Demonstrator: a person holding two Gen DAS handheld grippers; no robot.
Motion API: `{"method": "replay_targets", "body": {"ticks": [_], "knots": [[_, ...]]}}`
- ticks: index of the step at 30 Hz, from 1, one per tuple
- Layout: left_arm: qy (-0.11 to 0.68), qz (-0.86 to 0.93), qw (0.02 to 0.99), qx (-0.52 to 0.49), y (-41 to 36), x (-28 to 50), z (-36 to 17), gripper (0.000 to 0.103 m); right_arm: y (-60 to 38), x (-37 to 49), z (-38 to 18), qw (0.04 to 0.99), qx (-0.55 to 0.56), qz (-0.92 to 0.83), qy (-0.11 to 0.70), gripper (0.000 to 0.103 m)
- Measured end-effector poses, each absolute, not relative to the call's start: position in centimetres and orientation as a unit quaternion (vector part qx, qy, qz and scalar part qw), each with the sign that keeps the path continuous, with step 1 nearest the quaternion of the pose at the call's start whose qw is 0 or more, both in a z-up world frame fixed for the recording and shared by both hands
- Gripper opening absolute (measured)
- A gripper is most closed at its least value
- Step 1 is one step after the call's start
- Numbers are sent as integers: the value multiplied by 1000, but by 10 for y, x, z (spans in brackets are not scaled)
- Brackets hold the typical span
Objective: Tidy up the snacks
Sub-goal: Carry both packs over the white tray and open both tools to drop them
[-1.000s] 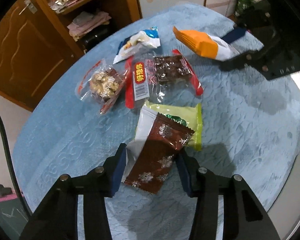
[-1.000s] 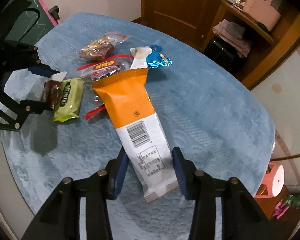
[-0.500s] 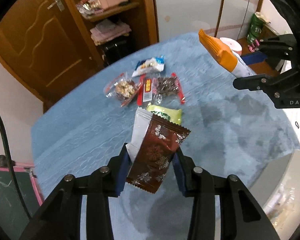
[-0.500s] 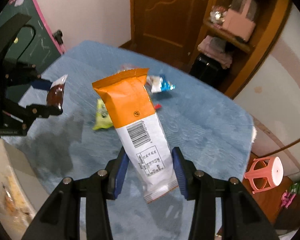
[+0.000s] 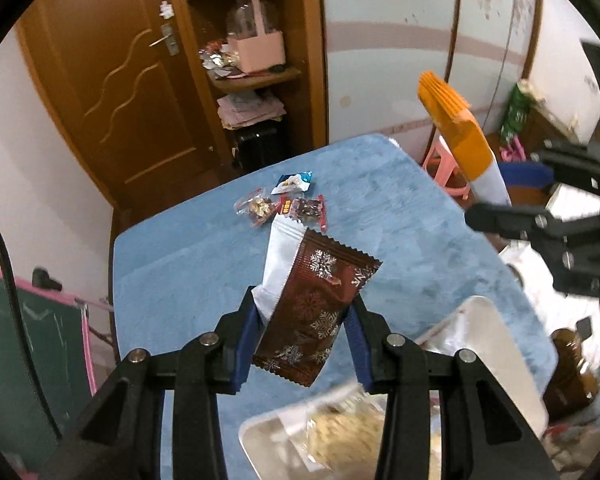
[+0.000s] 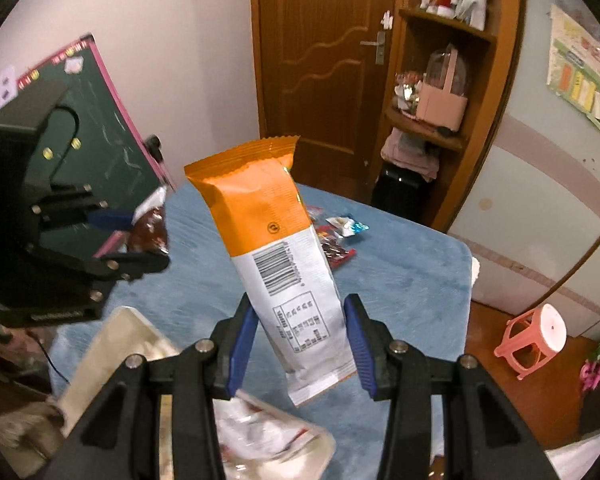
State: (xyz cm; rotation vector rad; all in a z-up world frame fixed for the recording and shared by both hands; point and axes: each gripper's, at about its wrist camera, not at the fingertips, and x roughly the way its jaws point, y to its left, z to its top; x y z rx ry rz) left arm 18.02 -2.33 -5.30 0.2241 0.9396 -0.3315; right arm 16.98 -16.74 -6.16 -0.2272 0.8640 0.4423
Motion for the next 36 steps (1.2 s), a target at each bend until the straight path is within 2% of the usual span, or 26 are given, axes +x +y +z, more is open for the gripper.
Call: {"method": "replay_targets", "body": {"ticks": [10,20,24,36], "knots": [[440,-142,886,24,10,93,-41,39,-151,77,-42,890,-37,226,395,44],[432,-138,890,-49,31,25,-73,40,-156,8,-61,906,29,192,375,44],[434,-128,891,-51,29,9,-86,40,-160,-9,-70,896,79,208,385,44],[455,-121,881,-45,18,-13,-112,40,-156,-28,-105,888,57,156,429,45]]}}
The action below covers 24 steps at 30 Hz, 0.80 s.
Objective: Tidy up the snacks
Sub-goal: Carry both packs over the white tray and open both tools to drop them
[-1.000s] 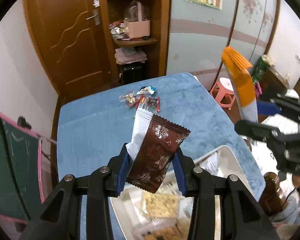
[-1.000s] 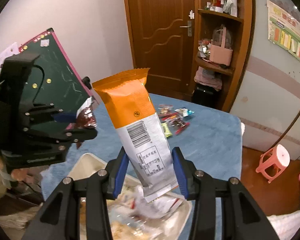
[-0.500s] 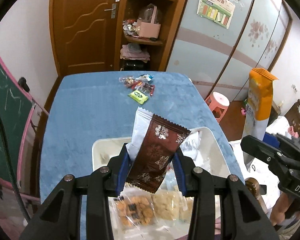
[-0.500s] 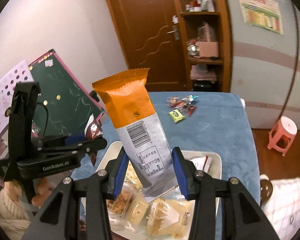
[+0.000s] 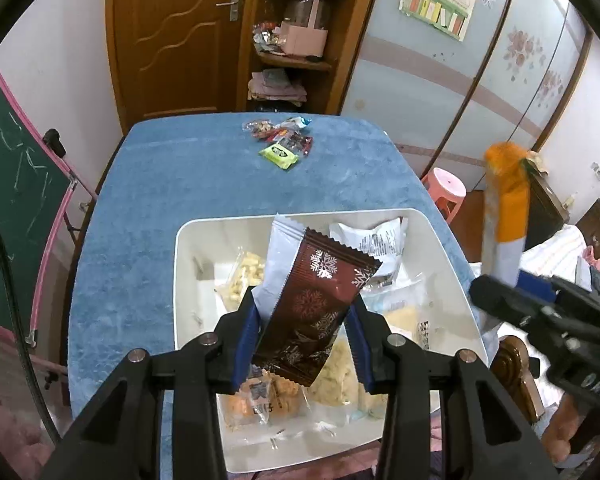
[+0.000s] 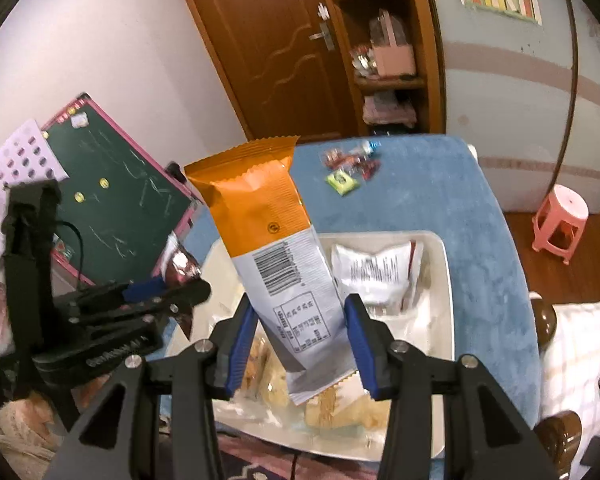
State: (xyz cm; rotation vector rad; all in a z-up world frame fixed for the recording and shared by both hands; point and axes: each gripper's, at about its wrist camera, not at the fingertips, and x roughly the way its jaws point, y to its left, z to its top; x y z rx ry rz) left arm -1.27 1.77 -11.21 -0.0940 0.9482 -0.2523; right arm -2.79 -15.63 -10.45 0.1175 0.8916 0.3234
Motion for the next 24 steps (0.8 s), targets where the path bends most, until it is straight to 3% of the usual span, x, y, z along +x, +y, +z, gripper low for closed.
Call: {"method": "replay_targets", "body": {"ticks": [11,12,14,15,16,24], "knots": [[464,-96,880,-43,18,-9,-119,48,-151,-26,-117,885,31,121,449,47],[465,-94,879,-45,19,-8,-119,53,-150,-26,-118,885,29,121,449,47],[465,-88,880,-49,22,-8,-120,73,-147,-25,-118,886,22,115,448,49],[463,-85,881,-51,23,-9,-119,88,-147,-26,-118,887,19,111,447,51],[459,-83,883,-55,25,-10,-118,94,-146,-26,-118,888,16,107,446,53],[459,-84,883,-50,21,-10,-119,94,-140,-27,-119,888,9,114,445,53]]}}
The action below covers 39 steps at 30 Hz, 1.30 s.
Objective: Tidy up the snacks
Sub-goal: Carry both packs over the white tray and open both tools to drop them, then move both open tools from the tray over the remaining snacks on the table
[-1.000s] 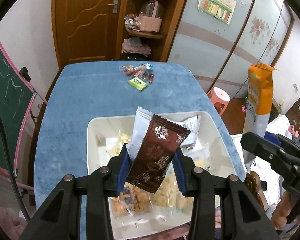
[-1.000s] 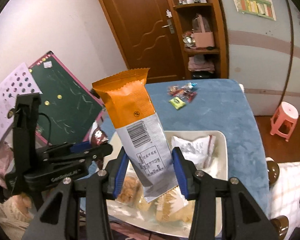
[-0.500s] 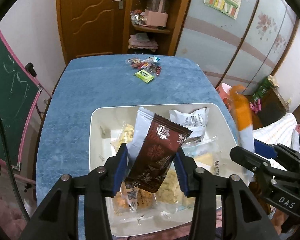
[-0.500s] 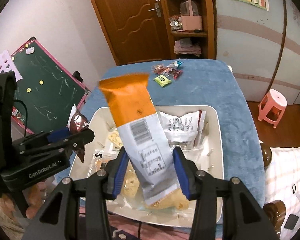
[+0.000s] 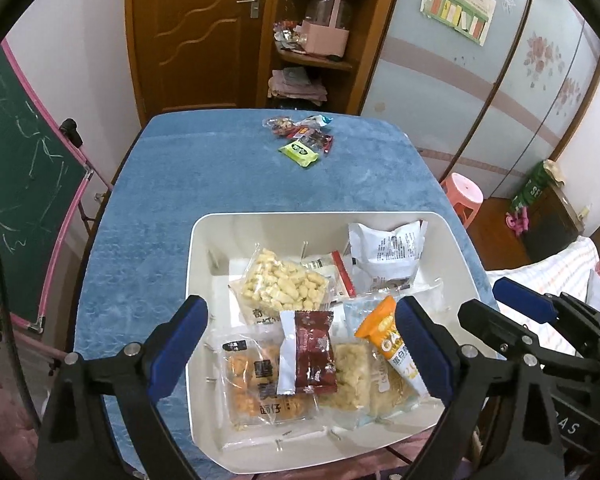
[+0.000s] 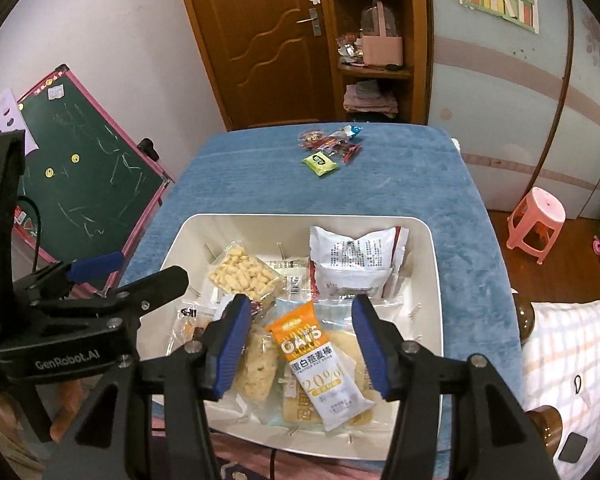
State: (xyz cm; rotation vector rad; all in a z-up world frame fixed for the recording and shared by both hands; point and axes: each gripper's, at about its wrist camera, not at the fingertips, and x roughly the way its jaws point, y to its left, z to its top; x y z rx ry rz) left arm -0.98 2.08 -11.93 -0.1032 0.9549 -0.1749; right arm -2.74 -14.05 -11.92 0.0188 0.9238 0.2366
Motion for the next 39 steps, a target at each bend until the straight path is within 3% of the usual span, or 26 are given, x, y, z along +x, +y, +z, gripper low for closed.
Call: {"method": "replay_targets", "body": {"ticks": [21,39], "knots": [[452,-70,889,-15,28,36,-100,94,-153,18,-103,896,9,106,432,53],[407,-44,911,51,29,250,8,94,-176,224,20,914,-49,119,385,53]]}}
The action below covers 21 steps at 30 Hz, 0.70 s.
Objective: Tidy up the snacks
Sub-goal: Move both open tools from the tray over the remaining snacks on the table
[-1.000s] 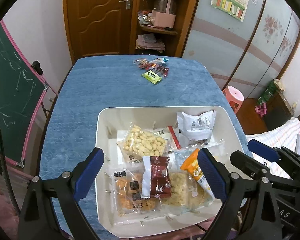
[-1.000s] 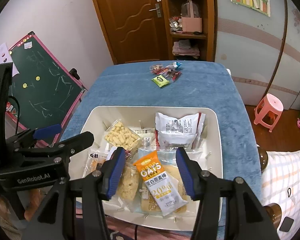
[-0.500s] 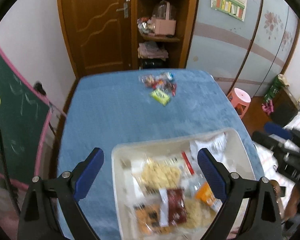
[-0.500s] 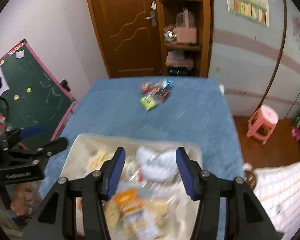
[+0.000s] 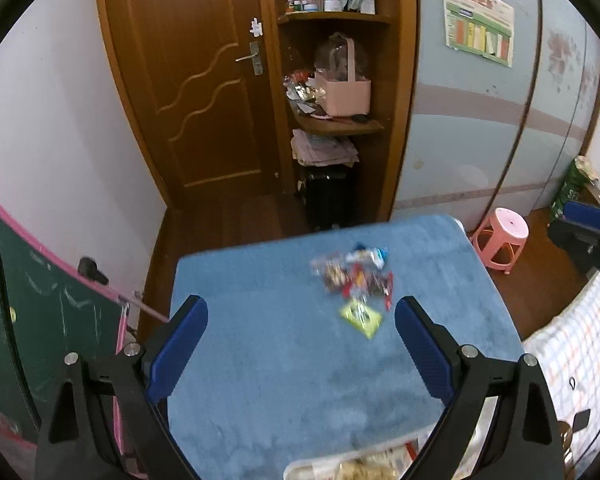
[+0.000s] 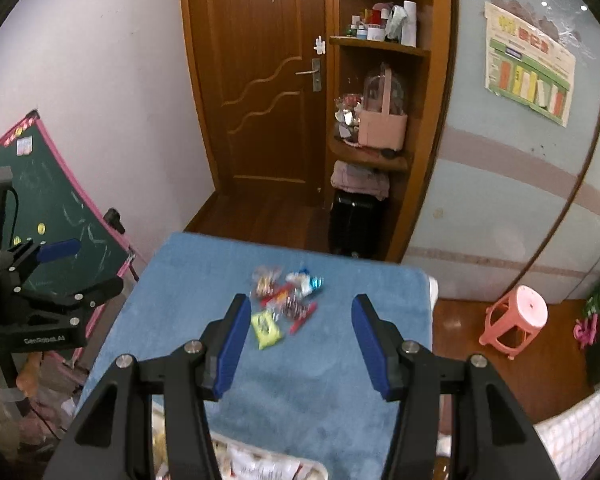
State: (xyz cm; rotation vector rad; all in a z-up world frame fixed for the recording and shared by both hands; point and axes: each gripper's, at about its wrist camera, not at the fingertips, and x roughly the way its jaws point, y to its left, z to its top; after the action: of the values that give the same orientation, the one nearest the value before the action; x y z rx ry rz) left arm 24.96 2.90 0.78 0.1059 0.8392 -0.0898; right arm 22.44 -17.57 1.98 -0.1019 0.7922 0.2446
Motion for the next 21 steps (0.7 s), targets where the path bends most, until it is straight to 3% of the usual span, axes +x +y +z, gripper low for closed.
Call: {"method": "replay_targets", "body": {"ticks": [9,21], "knots": [[437,-56,897,47,16,367,-8,94,-181,340,8,907,-59,120,400,53],[544,-61,832,91,-8,456,-171,94,-149,426,-164,829,-103,192,514,53]]}}
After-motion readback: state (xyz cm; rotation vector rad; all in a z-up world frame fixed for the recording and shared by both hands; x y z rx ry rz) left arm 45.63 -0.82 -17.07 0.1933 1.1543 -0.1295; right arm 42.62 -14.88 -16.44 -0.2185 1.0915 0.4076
